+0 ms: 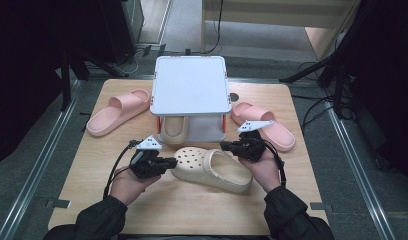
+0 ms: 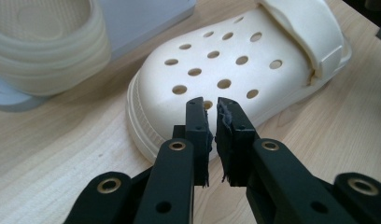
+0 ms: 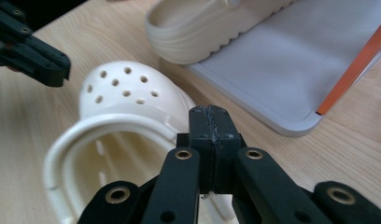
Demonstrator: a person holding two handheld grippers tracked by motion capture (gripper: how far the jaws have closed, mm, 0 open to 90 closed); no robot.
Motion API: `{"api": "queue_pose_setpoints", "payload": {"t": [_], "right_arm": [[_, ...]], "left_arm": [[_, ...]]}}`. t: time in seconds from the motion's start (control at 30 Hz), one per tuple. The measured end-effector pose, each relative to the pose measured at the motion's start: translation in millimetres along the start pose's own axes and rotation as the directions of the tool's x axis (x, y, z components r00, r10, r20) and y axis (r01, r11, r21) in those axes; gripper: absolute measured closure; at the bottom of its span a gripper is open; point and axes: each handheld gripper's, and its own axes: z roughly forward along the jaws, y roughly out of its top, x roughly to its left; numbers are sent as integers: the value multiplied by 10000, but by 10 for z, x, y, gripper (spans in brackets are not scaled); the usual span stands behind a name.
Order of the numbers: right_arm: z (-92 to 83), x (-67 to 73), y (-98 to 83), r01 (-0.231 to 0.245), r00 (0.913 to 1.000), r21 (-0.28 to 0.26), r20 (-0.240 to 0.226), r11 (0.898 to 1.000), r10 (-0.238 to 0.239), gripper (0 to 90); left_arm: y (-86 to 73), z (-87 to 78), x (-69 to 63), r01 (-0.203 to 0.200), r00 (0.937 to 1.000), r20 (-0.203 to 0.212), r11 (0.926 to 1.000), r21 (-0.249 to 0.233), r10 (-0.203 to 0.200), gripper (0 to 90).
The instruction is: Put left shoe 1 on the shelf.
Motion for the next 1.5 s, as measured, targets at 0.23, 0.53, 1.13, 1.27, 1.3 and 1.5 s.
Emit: {"api": "queue_pose_setpoints", "payload": {"t": [0.23, 0.53, 1.13, 1.27, 1.3, 1.5], "right_arm": [[95, -35, -5, -9, 10000, 93, -40, 10000, 10, 899], [118, 14, -6, 171, 9998, 313, 53, 9994, -172, 892], [128, 229, -147, 356, 9994, 715, -47, 9968, -354, 899], [100, 230, -202, 36, 9999, 621, -108, 9981, -29, 900], [87, 235, -217, -66, 9999, 631, -106, 9980, 73, 900], [28, 299, -301, -273, 9996, 449, 95, 9986, 269, 900]], "left_arm": [[-76, 94, -46, -136, 9997, -199, 9999, 51, 137, 816], [-95, 155, -77, -516, 9981, -309, 9983, 283, 524, 820], [56, 284, 61, -227, 9996, -135, 9996, 165, 229, 809], [116, 336, 95, -214, 9998, 48, 9995, 213, 213, 805], [130, 349, 96, -196, 9998, 25, 9996, 197, 196, 805], [218, 438, 95, -286, 9996, 68, 9995, 133, 285, 827]]}}
